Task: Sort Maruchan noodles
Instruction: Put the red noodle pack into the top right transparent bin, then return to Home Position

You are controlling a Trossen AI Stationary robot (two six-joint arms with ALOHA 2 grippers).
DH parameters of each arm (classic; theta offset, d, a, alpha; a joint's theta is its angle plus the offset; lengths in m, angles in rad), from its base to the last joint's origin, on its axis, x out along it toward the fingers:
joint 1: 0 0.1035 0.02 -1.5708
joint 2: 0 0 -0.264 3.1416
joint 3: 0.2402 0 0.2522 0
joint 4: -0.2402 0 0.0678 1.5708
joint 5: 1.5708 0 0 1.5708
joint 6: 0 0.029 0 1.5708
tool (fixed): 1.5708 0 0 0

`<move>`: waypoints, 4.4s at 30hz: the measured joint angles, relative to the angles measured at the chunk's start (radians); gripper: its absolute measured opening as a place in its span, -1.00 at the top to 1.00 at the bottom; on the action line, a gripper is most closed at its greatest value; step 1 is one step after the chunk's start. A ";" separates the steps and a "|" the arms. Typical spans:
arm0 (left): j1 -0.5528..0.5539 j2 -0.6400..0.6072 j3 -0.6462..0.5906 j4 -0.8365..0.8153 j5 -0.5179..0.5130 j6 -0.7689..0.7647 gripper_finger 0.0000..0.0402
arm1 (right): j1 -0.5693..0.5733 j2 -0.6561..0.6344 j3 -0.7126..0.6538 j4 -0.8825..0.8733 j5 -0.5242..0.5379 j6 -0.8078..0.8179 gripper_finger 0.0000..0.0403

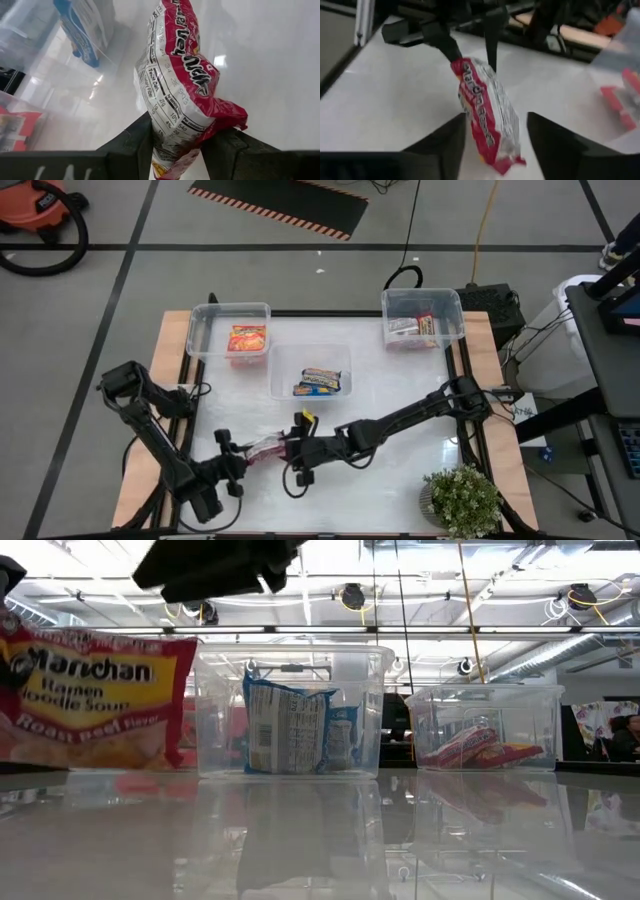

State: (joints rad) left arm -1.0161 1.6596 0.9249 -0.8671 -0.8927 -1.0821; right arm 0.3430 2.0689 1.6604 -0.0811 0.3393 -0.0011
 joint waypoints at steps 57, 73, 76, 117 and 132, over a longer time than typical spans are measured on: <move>0.225 -0.415 0.001 0.184 -0.105 0.552 -0.41 | -0.183 -0.252 0.000 -0.521 -0.182 -0.186 0.40; 0.231 -0.488 0.001 0.181 -0.099 0.576 -0.41 | -0.462 -0.757 0.000 -0.737 0.008 -0.359 0.40; 0.231 -0.488 0.001 0.181 -0.099 0.575 -0.41 | -0.576 -0.802 0.000 -0.744 0.022 -0.397 0.40; 0.328 -0.488 0.000 0.179 0.004 0.582 -0.41 | -1.305 -0.476 0.000 -1.182 -0.503 -0.538 0.37; 0.292 -0.488 0.000 0.179 0.110 0.512 -0.41 | -1.296 -0.418 0.000 -1.118 -0.244 -0.440 0.03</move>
State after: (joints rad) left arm -0.7236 1.1713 0.9249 -0.6883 -0.7825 -0.5702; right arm -0.9529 1.6514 1.6600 -1.1992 0.0955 -0.4409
